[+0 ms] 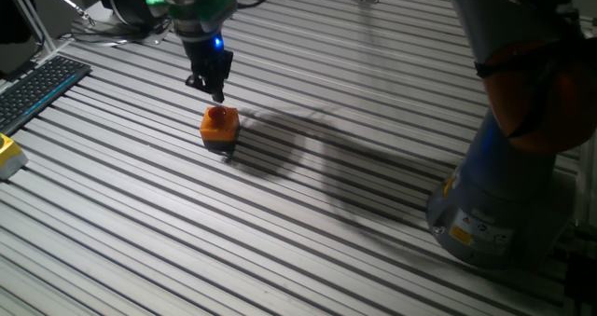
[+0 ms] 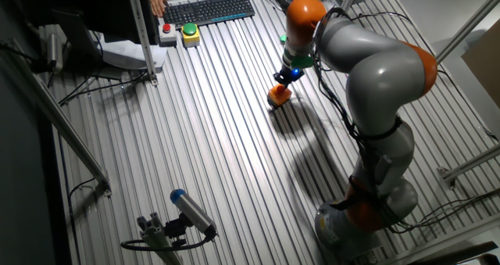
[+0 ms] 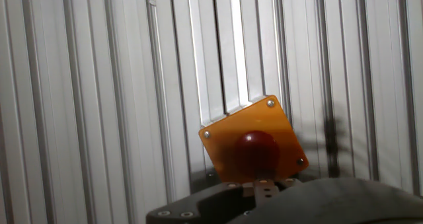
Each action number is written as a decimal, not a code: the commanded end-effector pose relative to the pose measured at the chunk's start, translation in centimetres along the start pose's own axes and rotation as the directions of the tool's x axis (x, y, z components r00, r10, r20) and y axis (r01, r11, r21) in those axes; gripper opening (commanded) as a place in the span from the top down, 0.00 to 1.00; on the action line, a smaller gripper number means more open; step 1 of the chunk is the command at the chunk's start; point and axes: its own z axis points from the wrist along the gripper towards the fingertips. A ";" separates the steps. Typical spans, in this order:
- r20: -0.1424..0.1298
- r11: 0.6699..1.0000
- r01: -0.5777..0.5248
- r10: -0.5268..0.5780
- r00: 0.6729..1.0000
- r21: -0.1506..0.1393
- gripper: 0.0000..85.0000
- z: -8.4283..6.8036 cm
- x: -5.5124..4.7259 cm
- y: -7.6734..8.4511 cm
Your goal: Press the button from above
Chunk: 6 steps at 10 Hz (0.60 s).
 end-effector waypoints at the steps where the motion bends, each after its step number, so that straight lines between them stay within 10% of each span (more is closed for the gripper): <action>1: 0.000 1.000 0.000 0.000 1.000 0.000 1.00 0.3 -0.1 0.1; 6: 0.008 1.000 -0.003 0.003 1.000 -0.015 1.00 2.0 -0.7 0.1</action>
